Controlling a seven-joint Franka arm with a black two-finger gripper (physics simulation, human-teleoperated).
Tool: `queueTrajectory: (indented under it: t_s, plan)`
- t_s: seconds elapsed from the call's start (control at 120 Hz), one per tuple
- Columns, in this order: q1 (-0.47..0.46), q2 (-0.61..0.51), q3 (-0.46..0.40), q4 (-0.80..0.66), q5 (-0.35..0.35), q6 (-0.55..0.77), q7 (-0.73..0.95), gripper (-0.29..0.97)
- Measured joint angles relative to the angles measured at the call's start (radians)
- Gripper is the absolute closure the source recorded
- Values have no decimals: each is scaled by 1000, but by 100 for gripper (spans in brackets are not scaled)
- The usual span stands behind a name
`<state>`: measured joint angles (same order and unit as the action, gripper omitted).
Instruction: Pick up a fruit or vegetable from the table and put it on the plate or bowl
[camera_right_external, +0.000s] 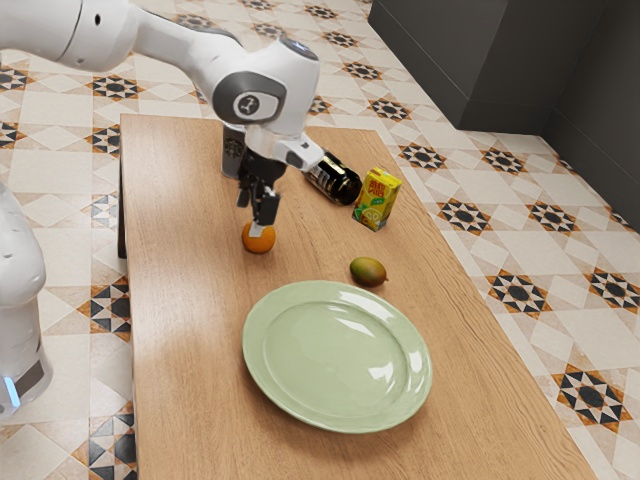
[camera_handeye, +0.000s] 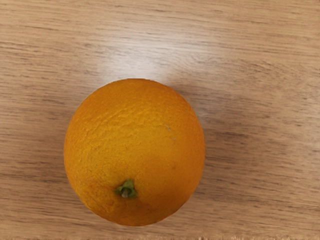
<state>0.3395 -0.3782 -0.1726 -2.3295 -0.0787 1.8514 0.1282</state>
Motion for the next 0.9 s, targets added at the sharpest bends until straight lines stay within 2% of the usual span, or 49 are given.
queueTrajectory:
  t_s: [0.9]
  plan:
    - [27, 98, 1, -4, -37, 95, 34, 0]
